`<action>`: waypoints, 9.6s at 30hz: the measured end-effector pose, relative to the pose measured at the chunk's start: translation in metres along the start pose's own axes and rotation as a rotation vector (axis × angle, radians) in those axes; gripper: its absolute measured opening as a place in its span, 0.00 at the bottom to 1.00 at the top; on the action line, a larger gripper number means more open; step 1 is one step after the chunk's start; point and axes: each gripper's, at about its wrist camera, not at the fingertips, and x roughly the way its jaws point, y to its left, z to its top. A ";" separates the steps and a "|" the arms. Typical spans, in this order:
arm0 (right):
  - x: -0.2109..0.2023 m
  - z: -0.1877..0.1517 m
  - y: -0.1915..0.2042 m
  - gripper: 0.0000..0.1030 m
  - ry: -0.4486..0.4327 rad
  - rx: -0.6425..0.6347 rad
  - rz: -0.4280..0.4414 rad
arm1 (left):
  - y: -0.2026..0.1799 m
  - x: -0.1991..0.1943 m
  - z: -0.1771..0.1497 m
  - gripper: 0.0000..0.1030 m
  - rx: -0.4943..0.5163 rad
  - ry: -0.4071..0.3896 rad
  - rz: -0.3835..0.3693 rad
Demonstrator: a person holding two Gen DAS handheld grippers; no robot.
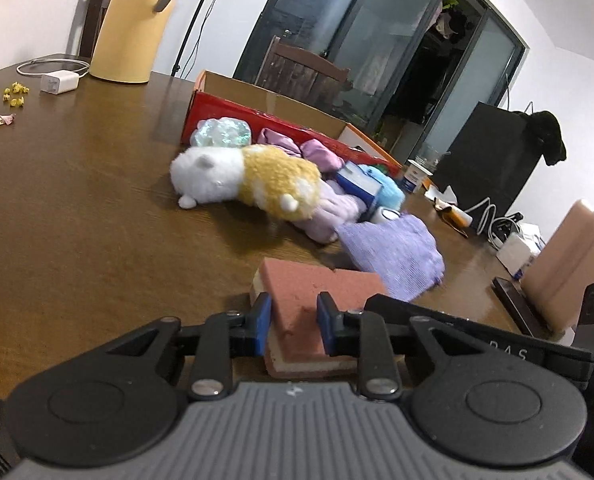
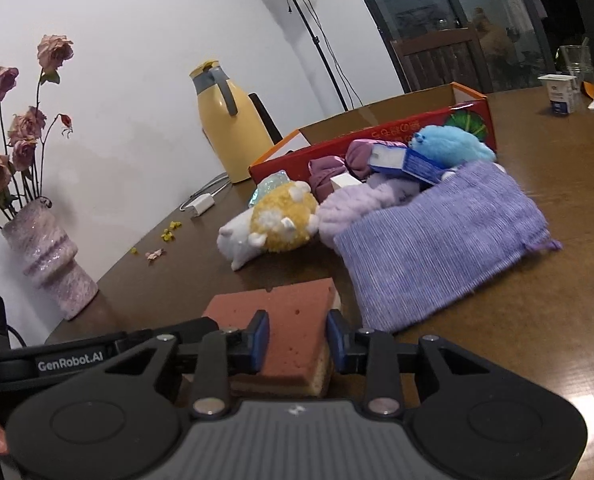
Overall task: Organize soft objects
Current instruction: 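Grasp the pink-and-cream sponge with the left and right grippers together, then carry the sponge into the cardboard box and open both grippers, then move both grippers to the purple cloth and pinch it together, then carry the purple cloth into the box beside the sponge and release, then withdraw both grippers from the box back toward the pile, then grasp the white-and-yellow plush toy with both grippers, then lower the plush toy into the box beside the purple cloth and release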
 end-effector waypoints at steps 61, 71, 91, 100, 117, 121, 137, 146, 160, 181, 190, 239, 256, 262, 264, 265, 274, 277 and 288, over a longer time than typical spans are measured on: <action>0.061 0.279 -0.043 0.88 -0.152 -0.192 -0.165 | -0.006 0.066 0.223 0.90 0.319 -0.283 0.293; -0.038 0.138 -0.009 0.99 -0.282 -0.344 -0.206 | -0.040 -0.034 0.084 0.99 0.360 -0.417 0.326; -0.082 -0.011 0.013 0.98 -0.264 -0.329 -0.260 | -0.038 -0.055 -0.020 1.00 0.365 -0.311 0.239; -0.038 0.032 -0.050 0.92 -0.207 -0.191 -0.297 | -0.063 0.041 -0.003 0.93 0.273 -0.128 0.064; 0.024 0.056 -0.080 0.18 0.001 -0.112 -0.194 | -0.060 0.094 0.013 0.17 0.169 0.070 -0.054; -0.001 0.025 -0.052 0.13 0.002 -0.153 -0.187 | -0.057 0.060 -0.006 0.14 0.199 0.076 -0.042; -0.065 0.002 0.000 0.12 -0.095 -0.227 -0.195 | -0.071 -0.010 -0.021 0.09 0.227 0.014 -0.082; -0.040 0.106 -0.008 0.12 -0.178 -0.324 -0.203 | -0.081 0.027 0.081 0.08 0.280 -0.085 -0.151; 0.195 0.329 -0.110 0.12 0.002 -0.332 -0.332 | -0.048 0.307 0.289 0.08 0.135 0.163 -0.100; 0.244 0.371 -0.134 0.55 0.086 -0.299 -0.459 | -0.021 0.326 0.328 0.47 0.183 0.205 0.123; 0.104 0.363 -0.083 0.68 -0.036 -0.336 -0.422 | -0.034 0.147 0.309 0.65 0.317 -0.027 0.247; -0.021 0.030 0.020 0.85 -0.153 -0.294 -0.143 | 0.016 -0.013 0.026 1.00 0.257 -0.243 0.274; 0.130 0.079 0.035 0.45 -0.013 -0.297 0.018 | 0.089 0.094 0.091 0.56 -0.081 -0.068 0.052; 0.106 0.072 0.039 0.45 0.010 -0.308 0.022 | 0.074 0.069 0.082 0.51 -0.093 -0.059 0.032; 0.086 0.065 0.040 0.45 0.006 -0.326 0.029 | 0.063 0.054 0.073 0.51 -0.090 -0.059 0.018; 0.075 0.061 0.040 0.45 0.009 -0.336 0.033 | 0.057 0.047 0.068 0.50 -0.083 -0.058 0.010; -0.013 0.014 0.014 0.48 0.041 -0.275 -0.062 | -0.005 0.028 0.013 0.50 -0.021 0.020 -0.078; -0.025 0.005 0.010 0.53 0.021 -0.282 -0.140 | -0.016 0.029 0.008 0.50 0.000 0.018 -0.086; -0.022 0.005 -0.003 0.45 0.000 -0.246 -0.103 | -0.022 0.032 0.004 0.45 0.063 0.015 -0.071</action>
